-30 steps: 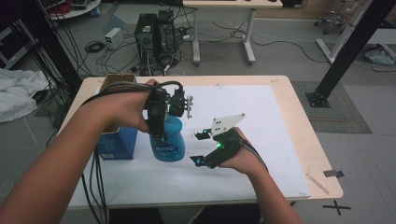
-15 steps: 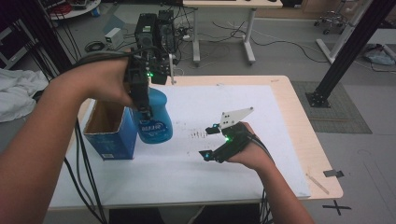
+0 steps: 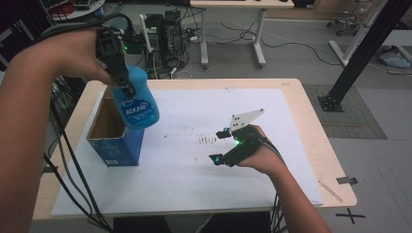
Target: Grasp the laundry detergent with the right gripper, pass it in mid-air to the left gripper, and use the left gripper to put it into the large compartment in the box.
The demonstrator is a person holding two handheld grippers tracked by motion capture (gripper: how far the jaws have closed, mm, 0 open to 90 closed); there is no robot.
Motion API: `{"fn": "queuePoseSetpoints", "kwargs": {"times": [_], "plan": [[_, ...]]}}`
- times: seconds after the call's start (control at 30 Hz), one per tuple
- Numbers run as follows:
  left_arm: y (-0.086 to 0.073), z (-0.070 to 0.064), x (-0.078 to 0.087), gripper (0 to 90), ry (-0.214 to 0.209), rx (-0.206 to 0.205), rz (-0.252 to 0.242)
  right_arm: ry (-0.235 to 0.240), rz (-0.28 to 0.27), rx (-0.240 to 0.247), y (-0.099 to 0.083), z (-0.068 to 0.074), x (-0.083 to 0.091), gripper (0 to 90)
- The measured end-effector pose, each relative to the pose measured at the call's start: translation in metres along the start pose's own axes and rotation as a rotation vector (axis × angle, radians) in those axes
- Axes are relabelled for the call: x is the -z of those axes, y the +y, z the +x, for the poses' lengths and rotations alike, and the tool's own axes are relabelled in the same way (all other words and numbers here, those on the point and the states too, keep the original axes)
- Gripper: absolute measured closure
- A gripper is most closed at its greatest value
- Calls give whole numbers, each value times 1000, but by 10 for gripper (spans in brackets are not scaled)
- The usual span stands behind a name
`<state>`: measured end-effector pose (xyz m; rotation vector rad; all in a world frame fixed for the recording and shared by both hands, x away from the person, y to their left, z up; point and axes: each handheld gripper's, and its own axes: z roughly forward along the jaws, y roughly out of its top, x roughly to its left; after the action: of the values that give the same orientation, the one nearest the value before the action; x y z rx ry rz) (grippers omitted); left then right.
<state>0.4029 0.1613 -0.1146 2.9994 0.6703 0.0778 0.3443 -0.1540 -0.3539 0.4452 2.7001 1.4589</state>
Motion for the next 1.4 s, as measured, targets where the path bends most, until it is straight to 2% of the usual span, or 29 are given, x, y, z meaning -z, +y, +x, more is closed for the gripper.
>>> {"fn": "queuePoseSetpoints", "kwargs": {"times": [0.2, 0.23, 0.27, 0.43, 0.47, 0.5, 0.53, 0.67, 0.77, 0.8, 0.87, 0.97, 1.1, 1.13, 1.4], "plan": [[-20, 16, 5, 386, 0, 87, -10, 1, 19, 1, -1, 1, -2, 133], [-20, 16, 5, 386, 0, 87, -10, 1, 19, 1, -1, 1, -2, 133], [-26, 19, 7, 386, 4, 114, -9, 3, 20, 3, -1, 0, -3, 133], [-37, 26, 11, 386, 18, 155, -4, -6, 20, 15, 0, 1, -6, 134], [-42, 29, 11, 386, 30, 197, -2, -3, 24, 18, 0, 1, -7, 134], [-44, 31, 10, 386, 35, 212, 0, -4, 34, 20, 0, 2, -10, 133], [-47, 33, 10, 385, 42, 236, 5, -2, 37, 23, 0, 1, -11, 134], [-55, 39, 6, 386, 51, 289, 16, 1, 38, 19, 1, 2, -13, 134], [-59, 41, 1, 385, 52, 305, 19, -1, 36, 18, 1, 2, -13, 133], [-63, 45, -6, 386, 52, 336, 25, -2, 39, 17, 1, 1, -14, 133], [-64, 48, -12, 385, 53, 359, 20, -3, 42, 16, 1, 1, -14, 133], [-66, 51, -21, 385, 56, 369, 29, -3, 45, 15, 0, 1, -14, 133], [-68, 54, -38, 385, 52, 363, 39, -4, 44, 15, -1, 1, -16, 134], [-68, 54, -38, 385, 52, 363, 39, -4, 44, 15, -1, 1, -16, 134], [-72, 58, -81, 385, 25, 356, 45, 0, 54, 7, -2, 2, -21, 133]]}}
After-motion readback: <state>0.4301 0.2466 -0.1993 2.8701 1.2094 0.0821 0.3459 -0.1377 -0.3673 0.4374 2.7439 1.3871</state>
